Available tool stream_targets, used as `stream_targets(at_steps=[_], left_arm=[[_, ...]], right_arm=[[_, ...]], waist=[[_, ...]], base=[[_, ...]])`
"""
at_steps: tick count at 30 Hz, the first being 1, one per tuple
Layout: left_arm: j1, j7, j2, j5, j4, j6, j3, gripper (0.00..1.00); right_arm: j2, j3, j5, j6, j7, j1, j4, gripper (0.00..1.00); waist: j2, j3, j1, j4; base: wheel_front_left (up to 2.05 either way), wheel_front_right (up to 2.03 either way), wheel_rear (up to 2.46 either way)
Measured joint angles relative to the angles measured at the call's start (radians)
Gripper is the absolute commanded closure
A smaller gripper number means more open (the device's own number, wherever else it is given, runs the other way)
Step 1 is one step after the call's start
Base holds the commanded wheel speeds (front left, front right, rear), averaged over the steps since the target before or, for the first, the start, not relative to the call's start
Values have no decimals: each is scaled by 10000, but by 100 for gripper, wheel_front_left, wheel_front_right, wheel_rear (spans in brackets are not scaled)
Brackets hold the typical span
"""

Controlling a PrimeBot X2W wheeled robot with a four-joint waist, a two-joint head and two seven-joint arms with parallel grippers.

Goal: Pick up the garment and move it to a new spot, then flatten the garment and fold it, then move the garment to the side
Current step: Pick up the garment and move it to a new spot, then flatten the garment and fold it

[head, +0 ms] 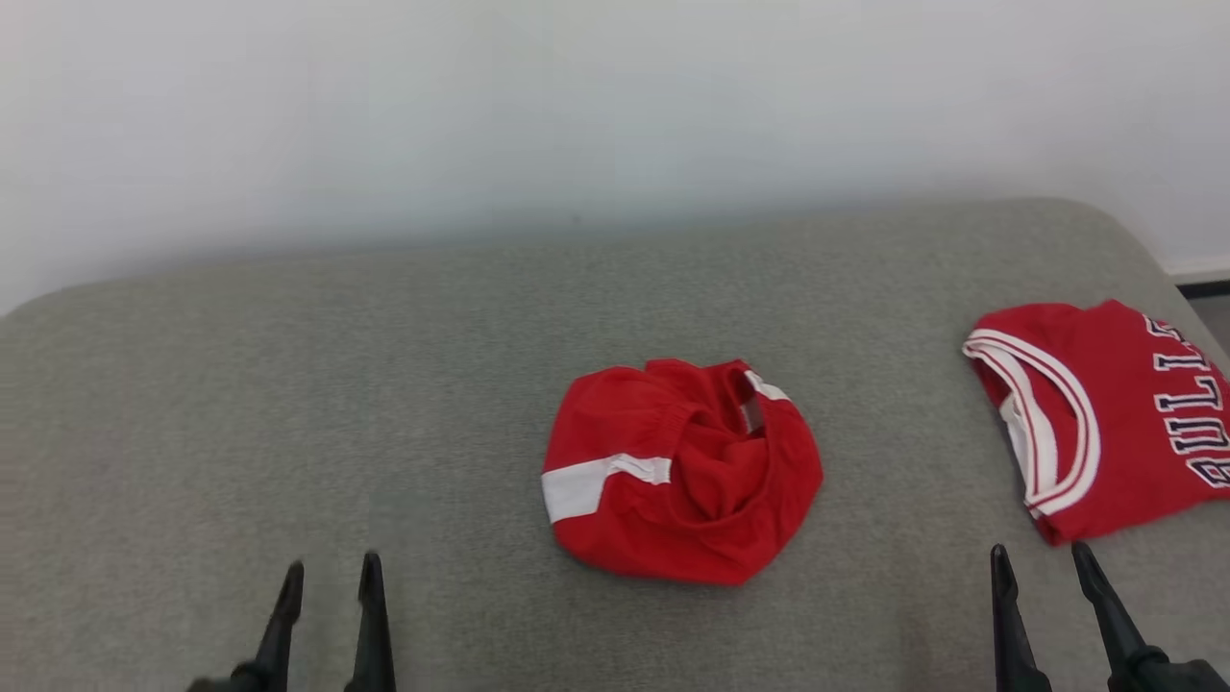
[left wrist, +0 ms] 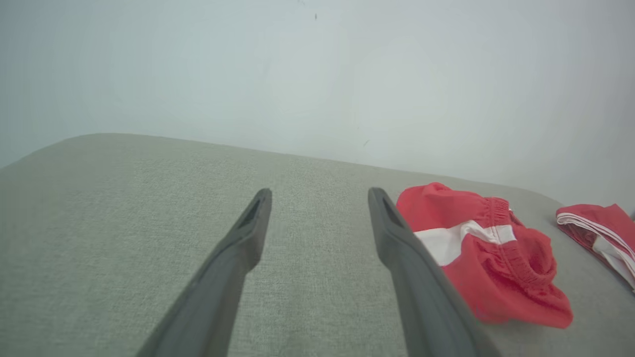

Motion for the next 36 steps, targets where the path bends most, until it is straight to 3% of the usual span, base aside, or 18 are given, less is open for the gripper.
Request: stream_targets(at_steps=[5, 11, 17, 36], left_arm=[[968, -2, -236, 579, -372, -520, 546, 0], [1408, 0, -305, 1262, 104, -1020, 993, 0], [1593, -2, -407, 1475, 140, -1120, 1312, 0], [1606, -2, -537, 1787, 23, -1258, 1325, 0]], right_arm=[[-194, 186, 128, 0, 46, 169, 255, 0], [-163, 391, 276, 0, 38, 533, 700, 0], [-61, 437, 357, 0, 35, 743, 913, 0], [90, 600, 387, 0, -8, 554, 999, 0]], waist=[[0, -168, -1, 534], [0, -405, -1, 1099], [0, -532, -1, 1298], [0, -418, 0, 1068]], base=[[0, 0, 0], [0, 0, 0], [0, 0, 0], [0, 0, 0]])
